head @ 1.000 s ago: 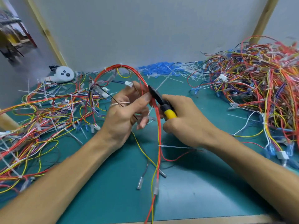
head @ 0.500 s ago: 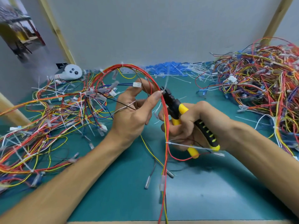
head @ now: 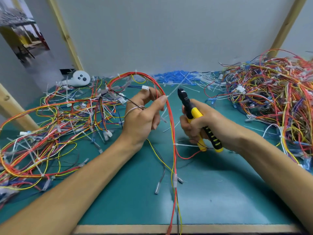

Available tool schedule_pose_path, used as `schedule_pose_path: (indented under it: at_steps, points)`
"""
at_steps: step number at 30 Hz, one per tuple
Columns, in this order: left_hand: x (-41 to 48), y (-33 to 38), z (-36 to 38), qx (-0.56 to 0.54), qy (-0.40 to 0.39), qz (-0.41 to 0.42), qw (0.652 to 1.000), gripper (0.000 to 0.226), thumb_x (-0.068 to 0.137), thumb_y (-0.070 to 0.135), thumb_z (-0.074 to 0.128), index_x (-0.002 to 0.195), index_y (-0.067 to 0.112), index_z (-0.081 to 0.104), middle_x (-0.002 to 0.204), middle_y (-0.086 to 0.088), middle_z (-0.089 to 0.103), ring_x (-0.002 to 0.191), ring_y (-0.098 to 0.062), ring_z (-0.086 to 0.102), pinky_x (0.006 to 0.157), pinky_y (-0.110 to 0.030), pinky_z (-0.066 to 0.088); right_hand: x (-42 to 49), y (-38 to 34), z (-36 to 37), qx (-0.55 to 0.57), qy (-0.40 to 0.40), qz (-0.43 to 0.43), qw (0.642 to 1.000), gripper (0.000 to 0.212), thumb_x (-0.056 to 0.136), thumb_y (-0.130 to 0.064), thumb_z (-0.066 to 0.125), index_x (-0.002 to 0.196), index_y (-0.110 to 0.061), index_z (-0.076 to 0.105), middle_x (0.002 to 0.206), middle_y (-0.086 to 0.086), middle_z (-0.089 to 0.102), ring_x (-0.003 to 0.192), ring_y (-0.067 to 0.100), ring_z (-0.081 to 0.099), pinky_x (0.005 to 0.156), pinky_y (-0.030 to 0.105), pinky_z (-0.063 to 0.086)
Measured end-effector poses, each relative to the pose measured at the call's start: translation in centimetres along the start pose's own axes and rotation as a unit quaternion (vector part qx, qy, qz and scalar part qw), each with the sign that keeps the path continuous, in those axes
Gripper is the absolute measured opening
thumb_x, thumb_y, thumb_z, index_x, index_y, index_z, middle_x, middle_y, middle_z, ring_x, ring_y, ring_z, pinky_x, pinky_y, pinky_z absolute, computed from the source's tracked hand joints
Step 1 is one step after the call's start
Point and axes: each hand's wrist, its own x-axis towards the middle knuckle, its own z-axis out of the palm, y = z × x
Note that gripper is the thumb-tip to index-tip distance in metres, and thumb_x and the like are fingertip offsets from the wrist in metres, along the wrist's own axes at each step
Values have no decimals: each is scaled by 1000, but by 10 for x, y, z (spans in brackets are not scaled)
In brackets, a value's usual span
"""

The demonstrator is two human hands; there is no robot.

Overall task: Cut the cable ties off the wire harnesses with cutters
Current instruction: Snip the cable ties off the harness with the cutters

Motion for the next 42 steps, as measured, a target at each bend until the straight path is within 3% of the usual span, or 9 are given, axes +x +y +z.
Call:
schedule_pose_path:
  at_steps: [5,8,12,17,22,26,30,33,42]
  points:
    - [5,-10,0,1,-7,-39,999,18,88,22,70,88,8,58,70,-6,56,38,-19,33,38,-23,27,1,-3,1,79,55,-34,995,27,82,-7,75,88,-12,50,74,8,44,64,19,45,57,31,37]
    - [5,-16,3,-2,-12,-53,999,18,87,22,71,88,9,59,68,-4,56,38,-16,34,37,-21,27,6,7,4,131,158,-99,974,21,94,-21,73,101,-9,57,69,5,48,64,22,47,53,29,40]
    - [6,-16,3,2,-9,-59,998,13,88,23,71,83,15,62,70,-6,57,33,-14,34,36,-20,25,7,9,6,143,210,-132,958,50,93,-34,76,125,1,57,72,9,58,66,27,55,63,37,48]
    - [7,-13,3,-11,24,-62,998,10,89,24,70,80,22,67,70,1,57,39,-14,35,37,-20,28,5,13,4,13,128,-136,982,52,79,-8,71,126,-1,50,72,9,56,56,24,46,52,31,39]
    - [8,-15,2,-24,29,-61,997,10,92,23,69,86,15,65,73,5,57,45,-13,36,37,-23,28,8,11,6,-80,114,-136,981,48,75,-18,75,118,-11,54,78,9,58,62,20,45,54,29,39]
    - [8,-15,3,-42,19,-54,997,9,93,19,68,83,19,67,70,3,53,46,-14,36,35,-24,27,11,11,-8,-366,226,-178,885,44,65,-29,78,102,-24,54,75,-6,53,66,22,44,64,42,46]
    - [7,-15,6,-97,2,-79,992,8,92,18,67,84,16,66,65,3,46,42,-11,34,34,-21,27,9,17,-25,-456,191,-195,847,44,60,-29,71,100,-32,53,85,-29,53,74,2,49,64,38,43]
    - [6,-15,6,-126,-1,-106,986,8,90,17,67,83,14,64,64,1,44,40,-10,35,36,-21,27,12,19,-27,-463,186,-205,842,43,59,-28,71,99,-30,55,85,-34,53,72,5,49,61,34,39]
    - [5,-11,6,-122,-32,-121,985,6,95,12,65,90,10,68,68,0,51,46,-9,37,35,-19,29,14,18,-19,-407,183,-229,865,45,62,-13,84,97,-24,58,72,-9,46,68,23,43,60,36,38]
